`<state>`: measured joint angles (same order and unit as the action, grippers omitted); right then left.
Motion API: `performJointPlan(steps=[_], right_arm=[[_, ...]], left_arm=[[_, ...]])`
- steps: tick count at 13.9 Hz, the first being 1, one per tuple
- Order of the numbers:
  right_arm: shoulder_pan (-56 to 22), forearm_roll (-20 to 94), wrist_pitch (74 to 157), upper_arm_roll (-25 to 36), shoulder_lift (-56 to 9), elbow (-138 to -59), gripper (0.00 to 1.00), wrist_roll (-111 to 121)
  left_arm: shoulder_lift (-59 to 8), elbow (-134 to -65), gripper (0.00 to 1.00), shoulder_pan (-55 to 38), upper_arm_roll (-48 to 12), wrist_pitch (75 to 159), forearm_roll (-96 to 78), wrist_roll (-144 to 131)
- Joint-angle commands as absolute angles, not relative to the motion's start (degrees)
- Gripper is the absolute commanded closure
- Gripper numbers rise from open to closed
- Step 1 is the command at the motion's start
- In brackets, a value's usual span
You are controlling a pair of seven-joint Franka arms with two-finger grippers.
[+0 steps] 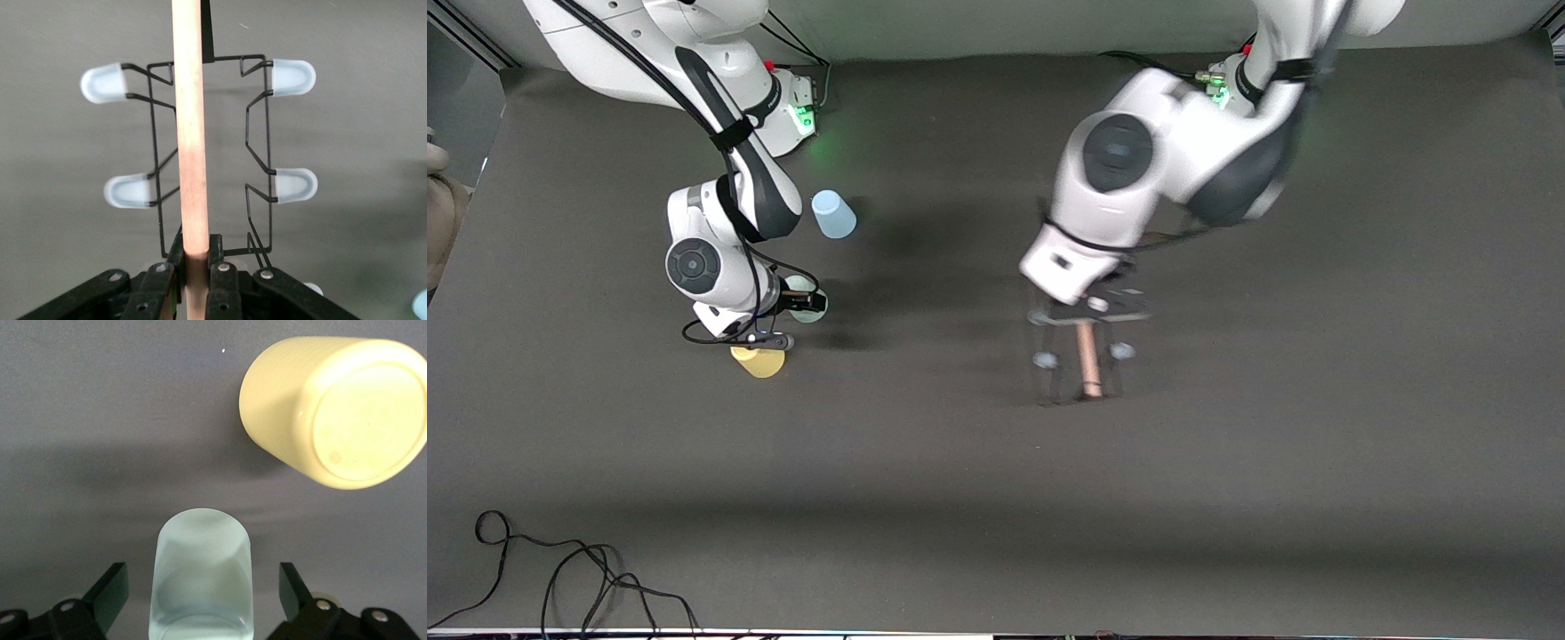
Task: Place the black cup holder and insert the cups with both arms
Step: 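Carry the black wire rack by its rod to the table middle with the left gripper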
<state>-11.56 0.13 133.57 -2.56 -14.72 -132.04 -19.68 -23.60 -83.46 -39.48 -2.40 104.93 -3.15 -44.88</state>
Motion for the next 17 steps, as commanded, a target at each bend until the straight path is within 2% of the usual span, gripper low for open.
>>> performJointPlan(steps=[1, 3, 6, 7, 9, 11, 12, 16, 17], right_arm=[[-12.8, -0.7, 132.4, -2.4, -13.3, -132.6, 0.0, -20.0], [-12.7, -0.7, 131.7, -2.4, -14.8, -132.7, 0.0, -19.8], [-12.7, -0.7, 131.1, -2.4, -16.0, -132.7, 0.0, -19.8], [-12.7, -0.7, 131.1, -2.4, -16.3, -132.7, 0.08, -19.8], [-12.6, -0.6, 131.0, -2.4, -16.1, -132.6, 0.45, -20.5], [-12.3, 0.1, 130.3, -2.0, -15.5, -132.5, 0.65, -20.7], [-12.4, 0.1, 129.9, -1.6, -15.1, -132.5, 0.69, -20.7], [-12.3, 0.1, 127.9, -1.5, -12.9, -132.2, 0.7, -19.8], [-12.3, 0.1, 127.4, -1.5, -12.6, -131.8, 0.7, -19.7]], left_arm=[[-26.8, -80.2, 1.0, -45.5, -1.0, 108.8, -3.1, -51.1], [-29.1, -80.2, 1.0, -49.1, -0.9, 113.4, -1.7, -55.9], [-32.2, -80.2, 1.0, -51.7, -1.0, 116.1, -0.1, -57.0], [-33.1, -80.2, 1.0, -52.6, -0.9, 116.8, 0.4, -57.1], [-34.6, -80.2, 1.0, -53.3, -0.9, 118.6, 0.5, -58.3], [-35.8, -80.2, 1.0, -53.4, -0.9, 120.0, 0.8, -59.1], [-35.9, -80.2, 1.0, -53.4, -0.9, 120.1, 0.7, -59.1], [-36.6, -80.2, 1.0, -53.2, -0.9, 120.2, 1.4, -59.9], [-36.5, -80.2, 0.51, -53.1, -0.9, 120.1, 1.9, -59.8]])
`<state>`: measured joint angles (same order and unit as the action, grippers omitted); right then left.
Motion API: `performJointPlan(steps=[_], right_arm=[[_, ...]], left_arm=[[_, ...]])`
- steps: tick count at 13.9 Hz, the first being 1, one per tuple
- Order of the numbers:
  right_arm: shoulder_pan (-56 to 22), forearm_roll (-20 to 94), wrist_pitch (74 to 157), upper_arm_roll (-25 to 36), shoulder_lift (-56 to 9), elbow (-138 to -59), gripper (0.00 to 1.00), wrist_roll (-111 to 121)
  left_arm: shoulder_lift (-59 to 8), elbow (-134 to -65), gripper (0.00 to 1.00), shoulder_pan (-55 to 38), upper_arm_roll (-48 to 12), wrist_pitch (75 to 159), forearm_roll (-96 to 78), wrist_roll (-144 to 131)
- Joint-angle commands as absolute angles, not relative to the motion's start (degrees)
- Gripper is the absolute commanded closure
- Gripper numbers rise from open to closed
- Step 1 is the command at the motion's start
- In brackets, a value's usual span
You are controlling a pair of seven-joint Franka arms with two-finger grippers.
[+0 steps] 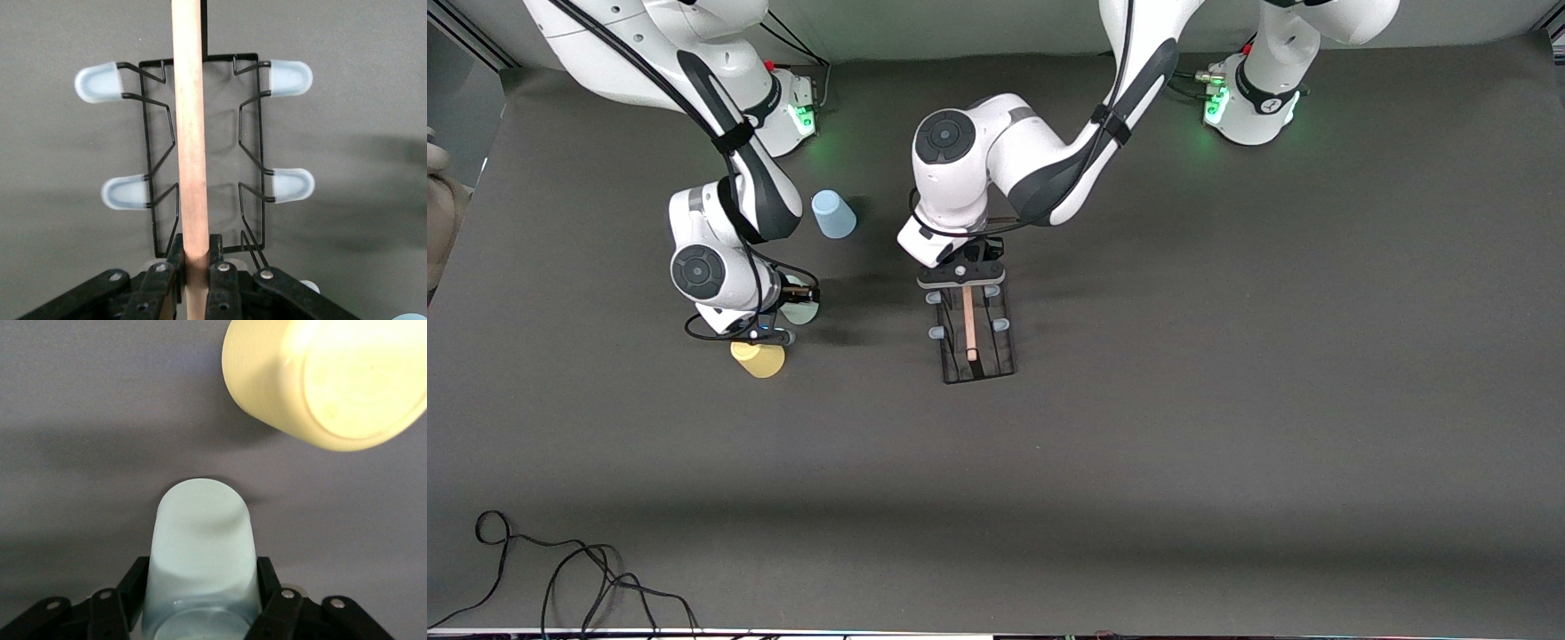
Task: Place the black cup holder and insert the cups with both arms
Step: 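Carry the black wire rack by its rod to the table middle with the left gripper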
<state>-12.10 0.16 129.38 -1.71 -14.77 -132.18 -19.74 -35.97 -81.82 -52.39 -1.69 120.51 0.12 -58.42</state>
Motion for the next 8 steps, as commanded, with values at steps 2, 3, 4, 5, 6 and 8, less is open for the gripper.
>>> performJointPlan(steps=[2, 3, 4, 5, 6, 8], right_arm=[[-12.3, 0.2, 126.6, -1.5, -12.4, -130.7, 0.7, -19.8], [-12.3, 0.2, 126.0, -1.5, -12.5, -129.9, 0.7, -19.8], [-12.3, 0.3, 125.0, -1.5, -12.5, -128.9, 0.7, -19.8], [-12.3, 0.3, 123.7, -1.5, -12.5, -127.8, 0.7, -19.9], [-12.3, 0.4, 121.4, -1.4, -12.4, -126.2, 0.7, -19.9], [-12.7, 4.9, 114.8, -1.5, -12.0, -121.2, 0.7, -19.8]], left_arm=[[-35.8, -80.2, 0.0, -53.0, -0.8, 119.7, 2.5, -59.6], [-35.3, -80.2, 0.0, -52.7, -0.8, 119.5, 2.7, -58.7], [-33.4, -80.2, 0.0, -52.0, -0.7, 118.7, 2.1, -57.4], [-31.4, -80.7, 0.0, -50.6, -0.9, 117.7, 1.7, -55.7], [-29.6, -80.7, 0.0, -48.8, -1.0, 115.6, 0.1, -54.2], [-24.6, -81.8, 0.0, -44.1, -0.9, 111.5, -4.6, -47.7]])
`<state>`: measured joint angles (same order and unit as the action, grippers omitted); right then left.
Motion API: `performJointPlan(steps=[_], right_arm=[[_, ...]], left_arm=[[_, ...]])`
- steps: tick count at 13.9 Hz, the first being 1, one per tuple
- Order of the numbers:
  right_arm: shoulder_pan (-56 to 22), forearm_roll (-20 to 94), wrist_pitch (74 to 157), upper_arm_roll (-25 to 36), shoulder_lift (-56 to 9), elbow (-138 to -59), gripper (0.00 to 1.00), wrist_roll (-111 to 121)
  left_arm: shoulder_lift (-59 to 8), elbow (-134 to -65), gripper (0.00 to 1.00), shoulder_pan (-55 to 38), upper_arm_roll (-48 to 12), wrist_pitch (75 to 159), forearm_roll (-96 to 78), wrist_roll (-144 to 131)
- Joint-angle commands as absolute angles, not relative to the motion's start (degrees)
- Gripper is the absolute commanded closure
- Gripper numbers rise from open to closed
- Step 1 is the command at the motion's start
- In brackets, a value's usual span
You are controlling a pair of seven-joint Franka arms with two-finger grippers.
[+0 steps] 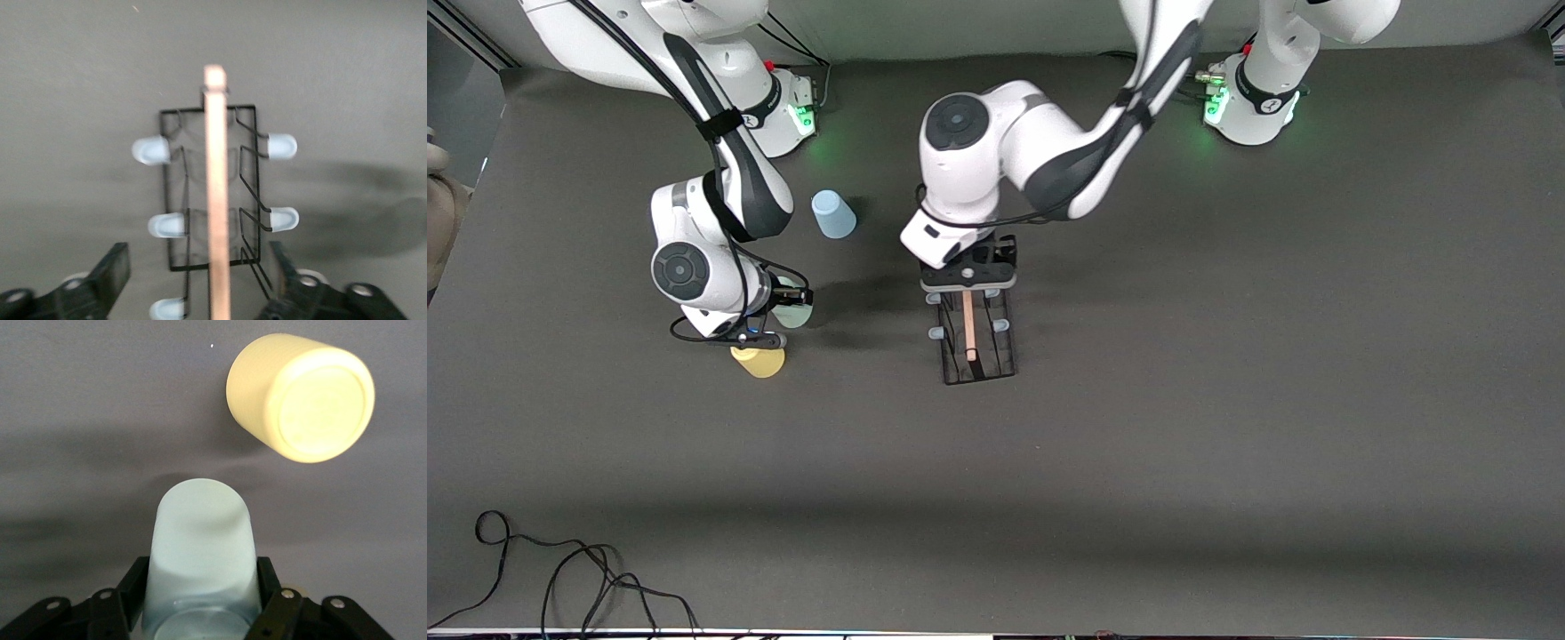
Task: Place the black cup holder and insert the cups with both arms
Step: 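Release the rack with the left gripper while the right gripper lifts the cup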
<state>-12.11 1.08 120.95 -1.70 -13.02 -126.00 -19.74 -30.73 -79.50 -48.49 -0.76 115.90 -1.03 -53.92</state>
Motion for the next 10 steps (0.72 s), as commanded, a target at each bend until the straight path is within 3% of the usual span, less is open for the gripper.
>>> performJointPlan(steps=[1, 6, 10], right_arm=[[-12.7, 8.0, 112.0, -1.8, -11.6, -119.2, 0.7, -19.7], [-18.4, 10.8, 107.8, -2.2, -6.3, -117.2, 0.68, -22.0], [-26.7, 12.1, 106.7, -2.2, -3.0, -117.2, 0.68, -30.7]], left_arm=[[-21.8, -83.0, 0.0, -40.7, -0.9, 108.8, -6.7, -44.2], [-8.8, -93.1, 0.0, -23.2, -0.5, 97.9, -9.4, -23.3], [-5.4, -94.9, 0.0, -10.5, -0.4, 92.6, -8.9, -6.7]])
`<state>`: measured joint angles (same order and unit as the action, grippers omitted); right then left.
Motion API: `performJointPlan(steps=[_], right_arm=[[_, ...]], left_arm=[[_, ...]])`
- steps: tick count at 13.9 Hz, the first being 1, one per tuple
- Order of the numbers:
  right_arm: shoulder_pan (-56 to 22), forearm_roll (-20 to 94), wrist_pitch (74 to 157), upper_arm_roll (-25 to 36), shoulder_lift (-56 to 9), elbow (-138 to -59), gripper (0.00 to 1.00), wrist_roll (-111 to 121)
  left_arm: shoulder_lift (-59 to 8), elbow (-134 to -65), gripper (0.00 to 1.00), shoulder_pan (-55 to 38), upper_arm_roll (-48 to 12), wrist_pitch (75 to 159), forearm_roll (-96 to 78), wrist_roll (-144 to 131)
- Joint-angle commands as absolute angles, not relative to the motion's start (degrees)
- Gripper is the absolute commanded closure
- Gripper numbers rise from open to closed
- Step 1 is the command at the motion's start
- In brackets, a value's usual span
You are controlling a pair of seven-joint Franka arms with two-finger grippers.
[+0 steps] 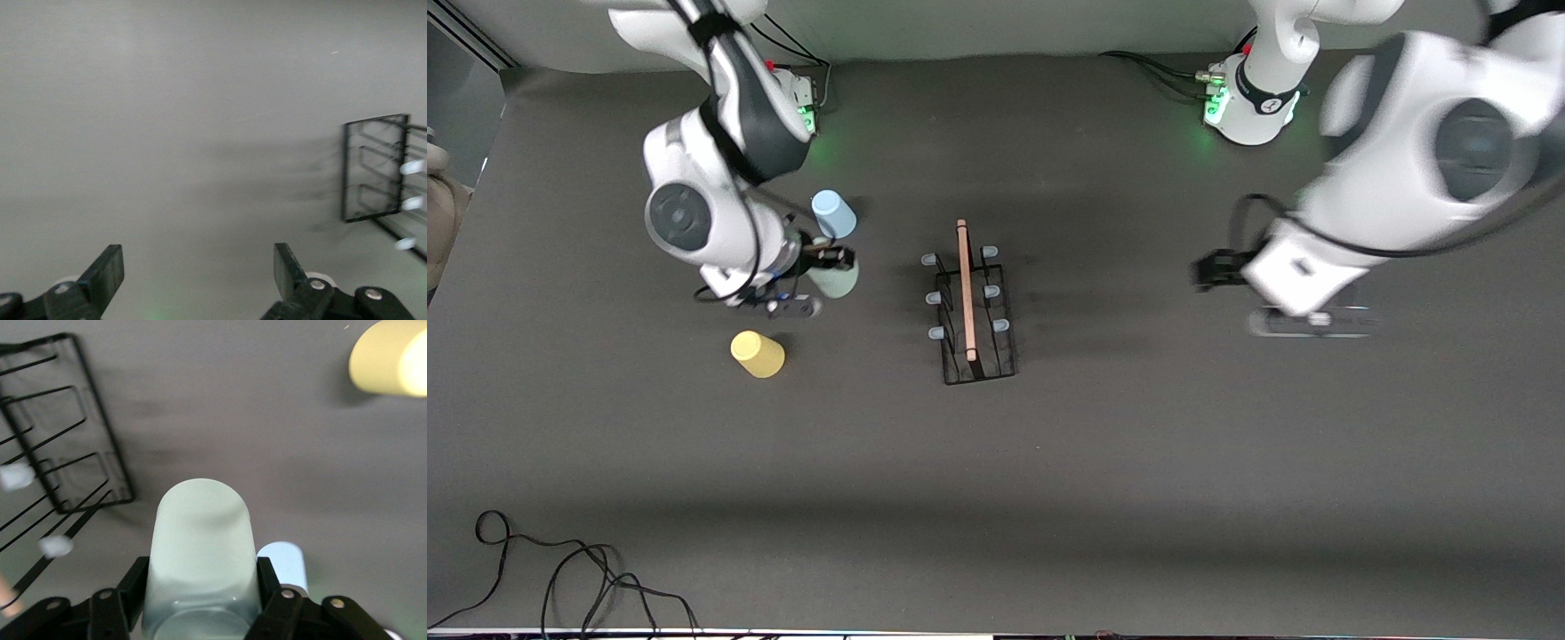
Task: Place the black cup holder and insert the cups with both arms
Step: 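Hang the green cup on a rack peg with the right gripper and release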
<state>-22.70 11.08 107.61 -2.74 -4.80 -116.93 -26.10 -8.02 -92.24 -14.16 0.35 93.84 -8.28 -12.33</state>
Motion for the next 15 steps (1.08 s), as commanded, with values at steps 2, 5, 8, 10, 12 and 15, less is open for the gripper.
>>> performJointPlan(steps=[2, 5, 8, 10, 12, 15], right_arm=[[-32.4, 12.1, 107.0, -2.1, -2.7, -117.2, 0.68, -35.6], [-33.4, 12.1, 108.8, -2.1, -3.2, -117.2, 0.68, -37.8], [-33.5, 12.2, 114.6, -2.1, -5.4, -117.2, 0.68, -40.2], [-35.7, 12.1, 118.6, -2.3, -7.6, -117.1, 0.68, -44.8], [-36.4, 12.1, 120.3, -2.3, -8.3, -117.0, 0.68, -45.5], [-38.4, 12.1, 120.4, -2.2, -9.0, -117.0, 0.66, -45.6]], left_arm=[[-4.1, -95.1, 0.0, -6.0, -0.4, 90.8, -8.5, -1.7], [-1.1, -96.5, 0.0, -1.9, -0.3, 90.1, -6.1, 2.0], [0.6, -96.4, 0.0, -1.8, -0.3, 90.0, -1.9, 2.0], [2.0, -96.4, 0.0, -1.6, -0.3, 89.1, -1.6, 1.8], [2.6, -96.2, 0.0, -1.7, -0.4, 88.2, 0.3, 2.0], [3.1, -95.9, 0.0, -1.8, -0.5, 88.2, 0.6, 2.9]])
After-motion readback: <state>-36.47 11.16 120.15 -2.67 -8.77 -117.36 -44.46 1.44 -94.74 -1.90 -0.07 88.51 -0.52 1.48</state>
